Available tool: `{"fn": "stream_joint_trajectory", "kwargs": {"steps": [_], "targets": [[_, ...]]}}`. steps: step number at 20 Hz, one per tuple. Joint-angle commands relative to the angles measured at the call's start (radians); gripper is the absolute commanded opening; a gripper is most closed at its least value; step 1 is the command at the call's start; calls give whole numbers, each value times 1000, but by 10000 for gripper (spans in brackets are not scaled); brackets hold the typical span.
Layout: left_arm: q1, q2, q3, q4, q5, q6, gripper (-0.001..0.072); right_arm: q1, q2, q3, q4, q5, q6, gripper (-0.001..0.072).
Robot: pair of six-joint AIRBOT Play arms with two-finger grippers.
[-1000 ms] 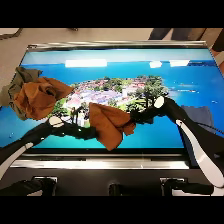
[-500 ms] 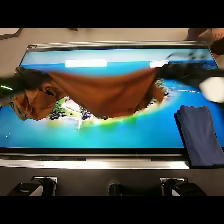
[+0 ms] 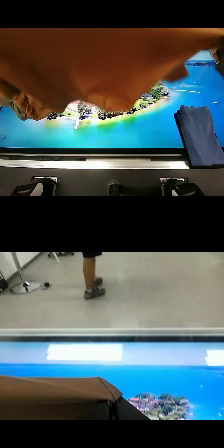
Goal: Fold the shirts.
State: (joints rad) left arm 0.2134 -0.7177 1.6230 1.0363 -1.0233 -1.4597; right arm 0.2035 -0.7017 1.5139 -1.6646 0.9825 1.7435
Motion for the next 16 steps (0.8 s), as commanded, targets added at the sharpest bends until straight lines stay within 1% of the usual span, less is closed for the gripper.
{"fn": "stream_joint_trajectory", "kwargs": {"steps": [1, 4, 5, 6, 7, 9, 11, 12, 14, 16], "targets": [[19, 4, -23, 76, -149, -6, 26, -1, -10, 2, -15, 251, 3, 37], [13, 4, -198, 75, -201, -6, 27, -1, -117, -45, 63, 475, -9, 37], [12, 1, -293, 71, -199, -6, 28, -1, -166, -86, 111, 507, -25, 37], [5, -10, -397, 68, -199, -6, 28, -1, -214, -133, 159, 506, -35, 37], [-9, -28, -500, 67, -190, -6, 28, -1, -268, -185, 210, 477, -43, 37], [-56, -91, -696, 43, -109, -5, 29, -1, -396, -277, 264, 314, -64, 37], [-106, -188, -797, 1, 25, 0, 29, -1, -546, -291, 266, 122, -52, 38], [-126, -249, -798, -14, 84, 11, 29, -1, -606, -291, 267, 36, -32, 38], [-149, -364, -759, -49, 191, 34, 29, -1, -700, -291, 267, -119, 46, 38], [-155, -465, -704, -85, 249, 40, 29, -1, -757, -291, 267, -209, 146, 38]]}}
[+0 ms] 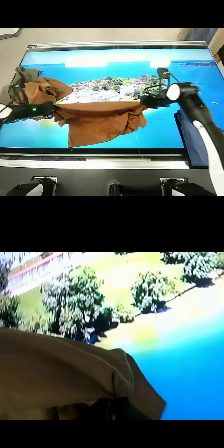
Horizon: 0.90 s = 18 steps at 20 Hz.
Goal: Fold the shirts.
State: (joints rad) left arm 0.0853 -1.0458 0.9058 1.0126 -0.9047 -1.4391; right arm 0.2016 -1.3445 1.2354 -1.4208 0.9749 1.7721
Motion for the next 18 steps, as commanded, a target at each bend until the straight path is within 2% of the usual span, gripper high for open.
{"fn": "stream_joint_trajectory", "kwargs": {"steps": [1, 3, 4, 5, 6, 7, 9, 12, 15, 16, 18], "targets": [[-29, -180, 33, -77, 129, 18, 30, 1, -134, -12, 23, -220, 179, 38], [-35, -239, 45, -126, 108, 19, 47, 1, -158, -12, 42, -226, 239, 40], [-36, -251, 45, -140, 90, 19, 231, 1, -157, -11, 52, -225, 241, 117], [-34, -250, 47, -142, 71, 18, 531, 0, -149, -6, 51, -212, 239, 358], [-18, -247, 65, -139, 18, 19, 720, 0, -132, 11, 44, -175, 221, 571], [13, -246, 96, -126, -63, 23, 720, 0, -110, 40, 18, -117, 183, 606], [104, -245, 179, -47, -264, 30, 720, -24, -63, 95, -15, 19, 101, 606], [224, -216, 200, 54, -444, 30, 720, -155, -32, 100, 85, 218, -10, 604], [250, -156, 60, 67, -475, 37, 702, -236, -35, 24, 170, 364, -115, 599], [238, -142, -6, 52, -469, 45, 666, -234, -35, -19, 198, 369, -123, 599], [197, -134, -138, -21, -456, 94, 666, -213, -35, -113, 297, 331, -159, 603]]}}
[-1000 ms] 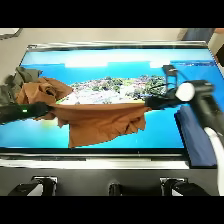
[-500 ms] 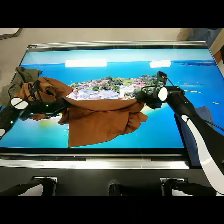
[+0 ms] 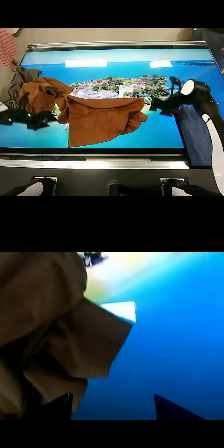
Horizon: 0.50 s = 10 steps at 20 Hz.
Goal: Fold the shirts.
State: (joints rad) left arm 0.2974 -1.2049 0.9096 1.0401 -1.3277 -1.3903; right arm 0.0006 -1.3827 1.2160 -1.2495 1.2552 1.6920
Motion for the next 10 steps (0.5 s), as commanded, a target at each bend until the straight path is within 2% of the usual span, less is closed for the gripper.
{"fn": "stream_joint_trajectory", "kwargs": {"steps": [1, 6, 10], "targets": [[-36, 25, -196, -81, -16, 63, 667, 5, 3, -131, 163, 15, -92, 605], [-135, 17, -320, -119, 111, 65, 662, 81, -12, -177, 172, -104, -91, 628], [-176, -4, -323, -135, 175, 63, 654, 81, -53, -178, 188, -105, -85, 625]]}}
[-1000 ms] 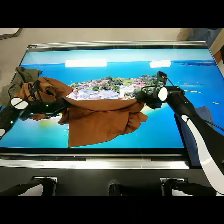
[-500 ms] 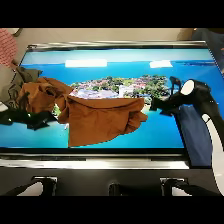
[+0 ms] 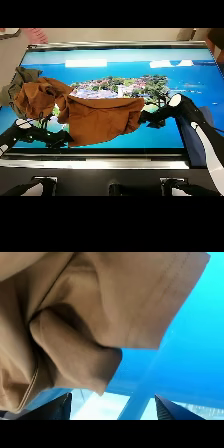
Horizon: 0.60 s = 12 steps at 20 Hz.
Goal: Fold the shirts.
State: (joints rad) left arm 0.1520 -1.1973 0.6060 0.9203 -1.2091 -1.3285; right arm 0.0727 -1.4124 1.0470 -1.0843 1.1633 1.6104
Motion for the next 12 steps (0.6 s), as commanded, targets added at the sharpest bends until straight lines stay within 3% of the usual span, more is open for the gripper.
{"fn": "stream_joint_trajectory", "kwargs": {"steps": [1, 2, 4, 5, 6, 8, 9, 11, 12], "targets": [[-36, -21, -20, -15, 69, 2, 650, 9, -30, -9, 29, -15, -3, 625], [-40, -31, -20, -16, 80, 2, 602, 9, -34, -9, 31, -18, -3, 625], [-50, -50, -20, -16, 101, 2, 602, 9, -43, -9, 37, -24, -3, 625], [-57, -56, -19, -17, 108, 2, 503, 9, -50, -9, 45, -28, -3, 625], [-60, -60, -19, -17, 111, 1, 340, 9, -59, -9, 60, -34, -3, 625], [-60, -59, -16, -24, 110, 3, 99, 21, -80, -9, 88, -62, -3, 624], [-60, -59, -11, -24, 106, 6, 31, 33, -90, -9, 92, -82, -3, 623], [-60, -58, 5, -24, 100, 7, 29, 74, -109, -9, 96, -133, -2, 592], [-60, -53, 17, -24, 99, 19, 29, 99, -115, -9, 96, -161, -2, 504]]}}
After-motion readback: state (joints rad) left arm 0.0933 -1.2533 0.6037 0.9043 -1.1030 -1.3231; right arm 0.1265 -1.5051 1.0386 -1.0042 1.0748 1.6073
